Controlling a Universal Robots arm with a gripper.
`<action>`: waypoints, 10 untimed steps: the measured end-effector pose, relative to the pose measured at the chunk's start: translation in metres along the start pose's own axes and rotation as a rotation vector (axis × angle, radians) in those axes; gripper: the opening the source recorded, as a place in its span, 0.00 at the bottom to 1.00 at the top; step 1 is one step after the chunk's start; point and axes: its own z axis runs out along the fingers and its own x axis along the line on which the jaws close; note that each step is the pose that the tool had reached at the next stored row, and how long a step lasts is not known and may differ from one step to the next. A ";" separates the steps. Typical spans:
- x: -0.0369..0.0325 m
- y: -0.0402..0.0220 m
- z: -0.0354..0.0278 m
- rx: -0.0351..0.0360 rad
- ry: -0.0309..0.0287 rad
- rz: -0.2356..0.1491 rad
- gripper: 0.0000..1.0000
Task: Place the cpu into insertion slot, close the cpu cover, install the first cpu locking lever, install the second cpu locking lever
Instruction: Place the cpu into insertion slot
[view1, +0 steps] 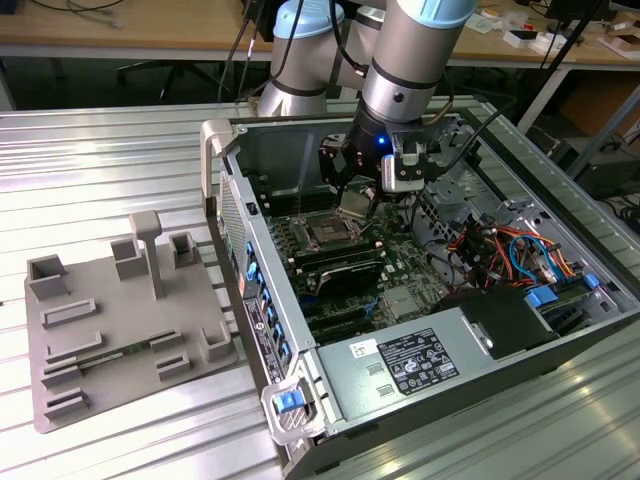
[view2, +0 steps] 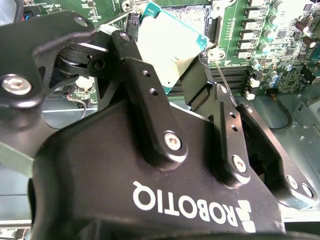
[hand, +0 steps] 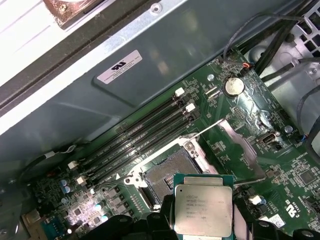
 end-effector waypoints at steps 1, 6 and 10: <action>0.0000 0.0000 0.0000 0.0003 -0.0002 0.000 0.55; 0.0000 0.0000 0.0002 0.0019 -0.0014 0.003 0.55; 0.0000 0.0000 0.0002 0.0029 -0.0021 0.004 0.55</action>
